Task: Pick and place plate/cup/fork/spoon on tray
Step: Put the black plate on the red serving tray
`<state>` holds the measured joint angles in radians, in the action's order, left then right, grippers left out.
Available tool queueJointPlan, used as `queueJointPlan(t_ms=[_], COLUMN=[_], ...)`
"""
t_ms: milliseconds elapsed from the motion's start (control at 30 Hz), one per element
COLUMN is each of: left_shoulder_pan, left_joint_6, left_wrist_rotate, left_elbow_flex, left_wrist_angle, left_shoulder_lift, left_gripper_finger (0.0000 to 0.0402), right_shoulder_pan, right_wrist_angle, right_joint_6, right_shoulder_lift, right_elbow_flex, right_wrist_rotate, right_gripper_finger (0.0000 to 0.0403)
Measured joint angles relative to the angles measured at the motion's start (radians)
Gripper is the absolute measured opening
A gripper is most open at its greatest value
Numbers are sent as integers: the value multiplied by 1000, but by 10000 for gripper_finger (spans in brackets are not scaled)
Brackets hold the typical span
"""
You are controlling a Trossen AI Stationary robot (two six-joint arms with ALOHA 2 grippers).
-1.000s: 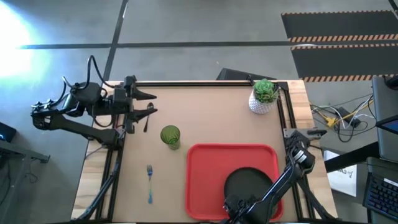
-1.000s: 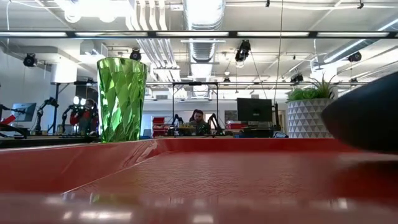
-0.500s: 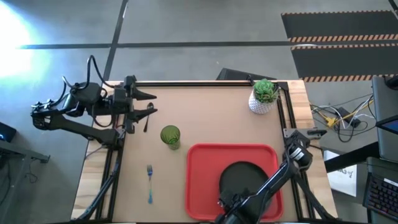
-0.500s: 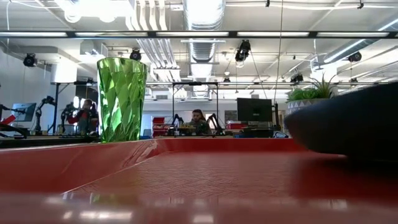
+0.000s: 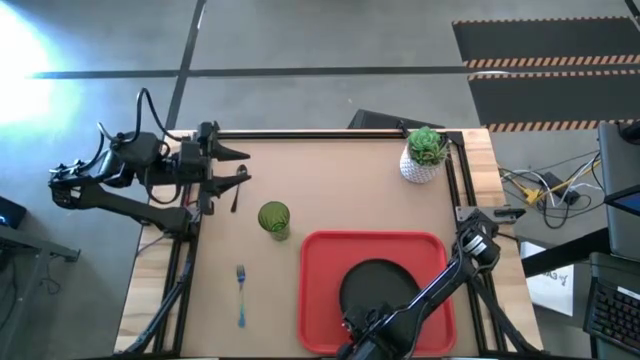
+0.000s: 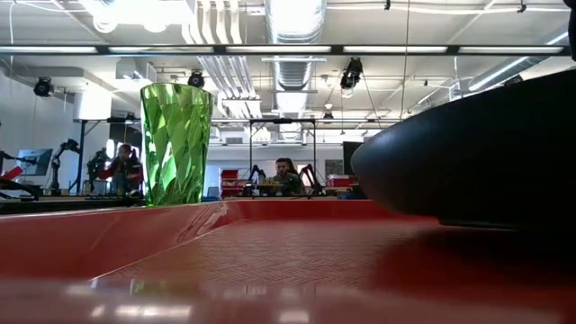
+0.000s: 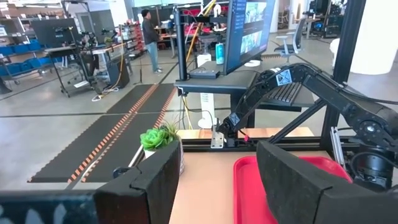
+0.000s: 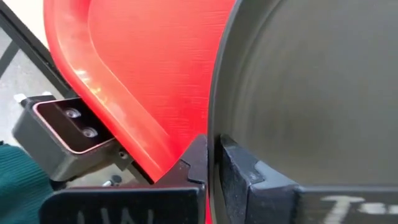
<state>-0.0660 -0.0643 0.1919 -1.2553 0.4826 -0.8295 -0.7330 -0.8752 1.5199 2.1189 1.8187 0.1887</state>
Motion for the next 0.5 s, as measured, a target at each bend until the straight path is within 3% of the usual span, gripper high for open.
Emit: queueJointPlan(t_ms=[500], left_shoulder_pan=[0], left_joint_6=[1], left_wrist_rotate=[-4], left_elbow_flex=[-2], left_wrist_angle=[7], left_shoulder_lift=[9], left_gripper_finger=[195], right_shoulder_pan=[0], right_wrist_angle=[59], right_joint_6=[15], right_shoulder_lift=[0], right_elbow_flex=[2], right_wrist_rotate=[-4], right_gripper_finger=[103])
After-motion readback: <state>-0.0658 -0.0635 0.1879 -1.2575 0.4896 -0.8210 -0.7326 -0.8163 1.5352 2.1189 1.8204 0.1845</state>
